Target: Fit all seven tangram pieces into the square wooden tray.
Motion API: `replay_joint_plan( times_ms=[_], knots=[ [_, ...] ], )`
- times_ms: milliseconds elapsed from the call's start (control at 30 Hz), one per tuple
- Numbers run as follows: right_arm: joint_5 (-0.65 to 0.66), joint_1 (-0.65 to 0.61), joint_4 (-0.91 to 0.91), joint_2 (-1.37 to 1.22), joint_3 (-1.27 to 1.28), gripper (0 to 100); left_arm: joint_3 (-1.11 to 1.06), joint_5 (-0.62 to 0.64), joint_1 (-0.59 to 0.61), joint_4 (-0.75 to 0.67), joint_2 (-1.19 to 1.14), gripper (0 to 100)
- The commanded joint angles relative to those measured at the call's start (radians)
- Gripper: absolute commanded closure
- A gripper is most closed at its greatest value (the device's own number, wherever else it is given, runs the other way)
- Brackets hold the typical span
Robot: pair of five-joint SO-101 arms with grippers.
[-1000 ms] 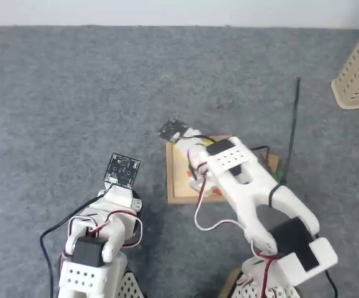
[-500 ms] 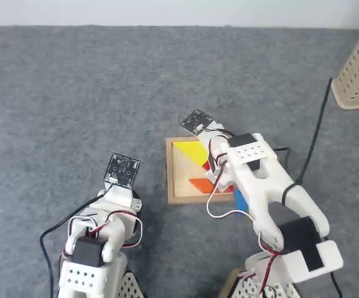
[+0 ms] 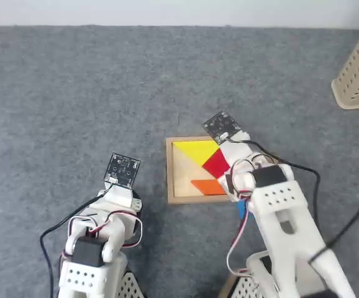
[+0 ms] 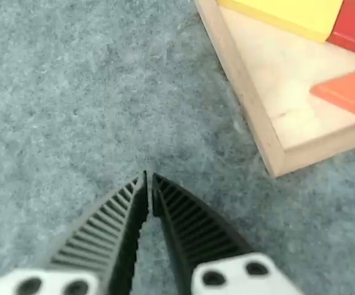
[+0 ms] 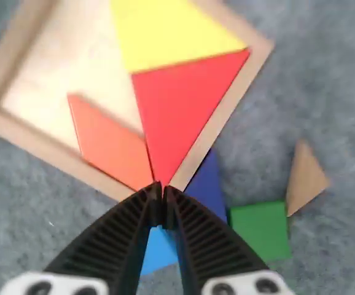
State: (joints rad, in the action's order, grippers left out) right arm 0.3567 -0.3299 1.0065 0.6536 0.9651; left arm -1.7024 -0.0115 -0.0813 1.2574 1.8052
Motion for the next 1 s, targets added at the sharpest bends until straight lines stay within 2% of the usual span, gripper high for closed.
replay_joint_plan(
  times_ms=[0, 200, 300, 500, 633, 967],
  knots=[
    [-0.023, 0.082, 0.074, 0.054, -0.028, 98.7, 0.018, 0.008, 0.003, 0.006, 0.020, 99],
    [0.025, 0.294, 0.142, -0.061, -0.121, 87.4, 0.018, 0.008, 0.003, 0.006, 0.020, 99],
    [0.121, 0.312, 0.142, -0.163, -0.180, 84.5, 0.018, 0.008, 0.003, 0.006, 0.020, 99],
    [0.138, 0.363, 0.131, -0.337, -0.338, 84.1, 0.018, 0.008, 0.003, 0.006, 0.020, 99],
    [0.230, 0.401, 0.154, -0.444, -0.485, 83.9, 0.018, 0.008, 0.003, 0.006, 0.020, 99],
    [0.436, 0.386, 0.202, -0.773, -0.678, 83.8, 0.018, 0.008, 0.003, 0.006, 0.020, 99]
  ],
)
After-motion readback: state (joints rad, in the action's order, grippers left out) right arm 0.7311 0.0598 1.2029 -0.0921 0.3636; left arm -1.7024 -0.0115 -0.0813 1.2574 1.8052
